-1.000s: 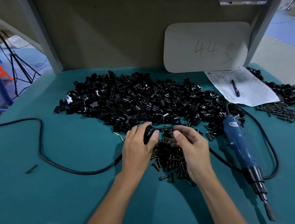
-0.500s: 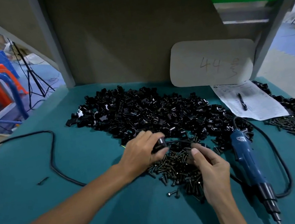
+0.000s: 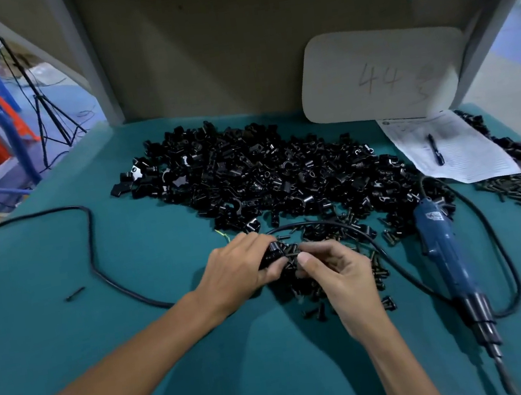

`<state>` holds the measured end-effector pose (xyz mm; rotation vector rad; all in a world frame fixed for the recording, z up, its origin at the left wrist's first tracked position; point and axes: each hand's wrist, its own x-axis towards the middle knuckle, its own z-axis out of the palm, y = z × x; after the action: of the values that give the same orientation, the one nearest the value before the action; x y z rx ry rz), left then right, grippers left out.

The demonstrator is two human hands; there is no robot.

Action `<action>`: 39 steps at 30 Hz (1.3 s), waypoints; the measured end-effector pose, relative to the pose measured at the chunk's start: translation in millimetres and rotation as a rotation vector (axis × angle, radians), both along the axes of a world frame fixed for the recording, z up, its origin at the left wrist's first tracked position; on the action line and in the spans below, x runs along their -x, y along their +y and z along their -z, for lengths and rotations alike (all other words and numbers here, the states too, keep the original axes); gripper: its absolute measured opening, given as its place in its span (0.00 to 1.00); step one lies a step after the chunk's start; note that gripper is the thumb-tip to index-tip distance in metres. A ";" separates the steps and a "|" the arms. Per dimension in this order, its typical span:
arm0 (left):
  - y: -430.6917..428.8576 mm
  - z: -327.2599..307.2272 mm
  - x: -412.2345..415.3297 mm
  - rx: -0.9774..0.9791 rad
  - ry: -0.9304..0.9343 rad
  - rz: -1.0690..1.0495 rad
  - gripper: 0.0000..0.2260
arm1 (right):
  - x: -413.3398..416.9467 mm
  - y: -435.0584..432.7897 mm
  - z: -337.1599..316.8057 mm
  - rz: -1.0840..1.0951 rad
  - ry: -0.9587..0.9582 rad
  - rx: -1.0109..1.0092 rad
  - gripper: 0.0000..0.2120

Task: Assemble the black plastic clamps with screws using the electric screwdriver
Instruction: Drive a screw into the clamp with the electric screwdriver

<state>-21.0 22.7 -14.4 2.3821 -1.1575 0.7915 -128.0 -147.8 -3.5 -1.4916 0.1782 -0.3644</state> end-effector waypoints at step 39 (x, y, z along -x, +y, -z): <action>-6.1 2.4 23.6 -0.078 0.114 -0.004 0.23 | -1.0 -8.4 -5.7 -0.092 0.153 0.293 0.04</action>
<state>-44.6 16.6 -16.7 2.4586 -1.1574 0.6133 -127.0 -156.2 2.2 -1.8120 0.1825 -0.2077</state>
